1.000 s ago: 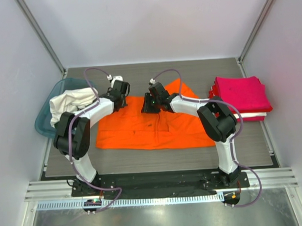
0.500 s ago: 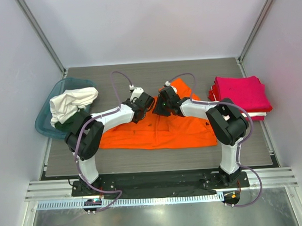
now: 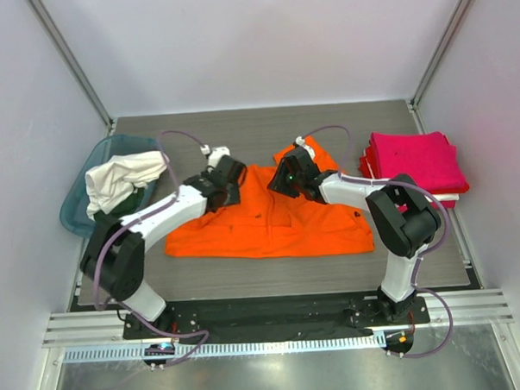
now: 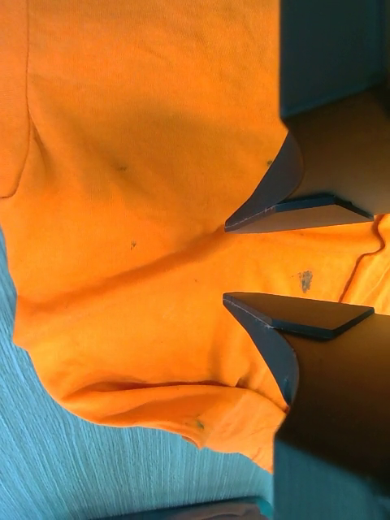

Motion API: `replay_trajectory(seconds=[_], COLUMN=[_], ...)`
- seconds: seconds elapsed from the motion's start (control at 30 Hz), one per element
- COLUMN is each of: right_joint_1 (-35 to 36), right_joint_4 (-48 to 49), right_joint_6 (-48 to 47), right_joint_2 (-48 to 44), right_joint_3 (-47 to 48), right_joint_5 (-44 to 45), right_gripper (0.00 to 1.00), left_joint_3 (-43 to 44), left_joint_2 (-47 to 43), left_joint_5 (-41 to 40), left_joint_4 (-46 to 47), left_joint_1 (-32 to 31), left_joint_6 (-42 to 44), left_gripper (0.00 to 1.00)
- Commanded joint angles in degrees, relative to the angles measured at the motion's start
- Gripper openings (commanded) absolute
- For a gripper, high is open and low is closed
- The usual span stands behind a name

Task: Fold and stack the t-shirts
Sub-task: Fold the tshirt

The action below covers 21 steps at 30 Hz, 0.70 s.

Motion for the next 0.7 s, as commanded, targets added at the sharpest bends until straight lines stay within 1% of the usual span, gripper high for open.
replay_trajectory(seconds=[0.0, 0.07, 0.1, 0.17, 0.2, 0.3, 0.37, 0.5, 0.67], right_joint_1=[0.2, 0.2, 0.2, 0.2, 0.2, 0.2, 0.1, 0.1, 0.2], right_joint_4=[2.5, 2.5, 2.5, 2.5, 2.4, 2.0, 1.9, 1.8, 1.3], right_joint_6=[0.2, 0.2, 0.2, 0.0, 0.0, -0.2, -0.3, -0.2, -0.7], right_joint_2=[-2.3, -2.5, -2.6, -2.7, -3.1, -3.5, -3.5, -4.2, -5.7], right_joint_3=[0.4, 0.2, 0.2, 0.3, 0.2, 0.1, 0.1, -0.3, -1.1], right_joint_5=[-0.2, -0.3, -0.2, -0.3, -0.3, -0.2, -0.7, -0.8, -0.1], right_gripper=[0.41, 0.41, 0.41, 0.41, 0.41, 0.41, 0.41, 0.40, 0.41], left_joint_3=[-2.6, -3.7, -4.2, -5.4, -6.9, -8.9, -8.8, -8.2, -7.9], left_joint_2=[-5.7, -5.8, -5.8, -5.5, -5.5, -4.6, -2.7, 0.2, 0.3], left_joint_5=[10.4, 12.4, 15.5, 18.9, 23.1, 26.7, 29.6, 30.9, 25.2], left_joint_4=[3.8, 3.4, 3.5, 4.4, 6.1, 9.2, 9.8, 10.0, 8.1], left_joint_1=[8.4, 11.2, 13.7, 16.1, 18.2, 20.2, 20.5, 20.8, 20.9], left_joint_6=[-0.7, -0.6, -0.6, -1.3, -1.5, -2.4, -2.1, -2.9, -3.2], left_gripper=[0.52, 0.52, 0.52, 0.54, 0.55, 0.57, 0.57, 0.54, 0.53])
